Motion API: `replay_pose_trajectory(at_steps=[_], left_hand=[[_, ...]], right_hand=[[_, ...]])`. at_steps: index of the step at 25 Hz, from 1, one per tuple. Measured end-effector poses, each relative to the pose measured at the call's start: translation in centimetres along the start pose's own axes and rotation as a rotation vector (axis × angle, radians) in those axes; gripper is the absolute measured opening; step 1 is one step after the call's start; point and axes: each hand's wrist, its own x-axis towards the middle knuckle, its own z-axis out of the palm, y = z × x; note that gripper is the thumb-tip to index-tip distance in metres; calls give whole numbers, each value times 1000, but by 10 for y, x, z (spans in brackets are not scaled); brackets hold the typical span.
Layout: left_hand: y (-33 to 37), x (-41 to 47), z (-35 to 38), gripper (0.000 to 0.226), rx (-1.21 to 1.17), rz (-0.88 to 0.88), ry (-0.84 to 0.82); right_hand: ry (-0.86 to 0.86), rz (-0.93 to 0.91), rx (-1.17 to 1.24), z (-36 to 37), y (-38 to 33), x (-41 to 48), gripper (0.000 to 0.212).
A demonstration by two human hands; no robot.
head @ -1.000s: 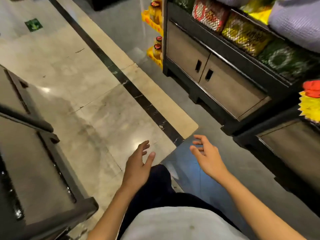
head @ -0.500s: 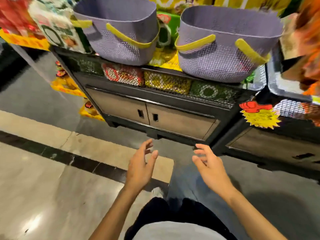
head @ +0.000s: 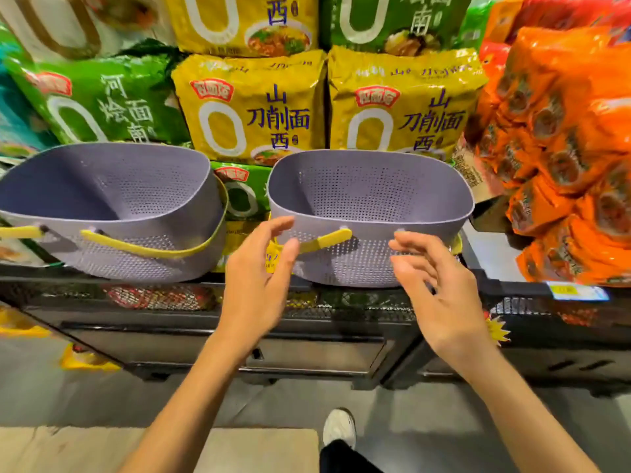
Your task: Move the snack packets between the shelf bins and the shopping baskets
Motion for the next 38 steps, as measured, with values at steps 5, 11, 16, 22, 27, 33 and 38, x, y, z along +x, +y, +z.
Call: replay_pose_trajectory(at_steps=[5,11,16,22,27,33,38], left_hand=[[-4,104,6,34,139,90,-27],[-34,140,23,41,190,114,-316],[-39,145,27,39,270,174,-392],[-43,146,29,43,304,153,-429],[-42,145,27,44,307,104,-473],[-29,163,29,58,210,21,-600],[-24,190,58,39,-101,-211,-796]], right_hand=[[-136,-94,-105,-14,-13,117,14],[-600,16,-452,6,29,210,18],[-1053,176,-1043,17,77,245,39],[-1330,146,-1539,4,102,231,51],[-1210,150,-1526,4,101,238,37],[-1140,274,-1093,-10,82,264,21],[-901,87,-422,-37,42,269,38]])
